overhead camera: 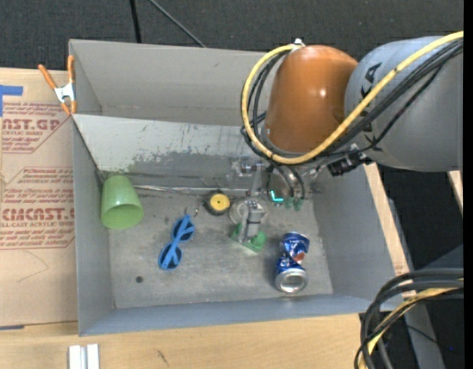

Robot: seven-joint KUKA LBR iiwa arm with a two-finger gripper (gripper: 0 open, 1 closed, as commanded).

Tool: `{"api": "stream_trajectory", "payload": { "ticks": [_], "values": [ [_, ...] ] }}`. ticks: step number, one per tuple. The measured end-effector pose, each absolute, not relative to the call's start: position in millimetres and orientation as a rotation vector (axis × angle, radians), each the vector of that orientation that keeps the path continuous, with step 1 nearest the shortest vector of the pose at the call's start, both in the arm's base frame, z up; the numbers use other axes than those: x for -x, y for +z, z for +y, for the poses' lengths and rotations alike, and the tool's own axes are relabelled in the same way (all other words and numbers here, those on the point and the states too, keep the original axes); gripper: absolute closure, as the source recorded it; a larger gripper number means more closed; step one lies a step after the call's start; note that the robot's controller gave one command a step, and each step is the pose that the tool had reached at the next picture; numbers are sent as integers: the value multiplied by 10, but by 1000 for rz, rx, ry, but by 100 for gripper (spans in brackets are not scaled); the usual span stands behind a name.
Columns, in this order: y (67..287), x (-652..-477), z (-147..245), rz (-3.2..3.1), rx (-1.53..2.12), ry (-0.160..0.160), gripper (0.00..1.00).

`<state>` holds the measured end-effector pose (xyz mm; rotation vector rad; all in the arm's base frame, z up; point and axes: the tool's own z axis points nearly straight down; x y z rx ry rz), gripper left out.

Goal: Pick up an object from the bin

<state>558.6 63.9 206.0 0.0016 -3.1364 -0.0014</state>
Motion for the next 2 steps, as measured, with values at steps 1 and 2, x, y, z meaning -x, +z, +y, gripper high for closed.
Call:
{"api": "stream_trajectory", "payload": {
  "ticks": [1, 2],
  "values": [
    [720, -5753, 1253, -3131, 175, -2, 0],
    [768, -5774, 1235, -3137, 179, -3, 100]
  ]
}}
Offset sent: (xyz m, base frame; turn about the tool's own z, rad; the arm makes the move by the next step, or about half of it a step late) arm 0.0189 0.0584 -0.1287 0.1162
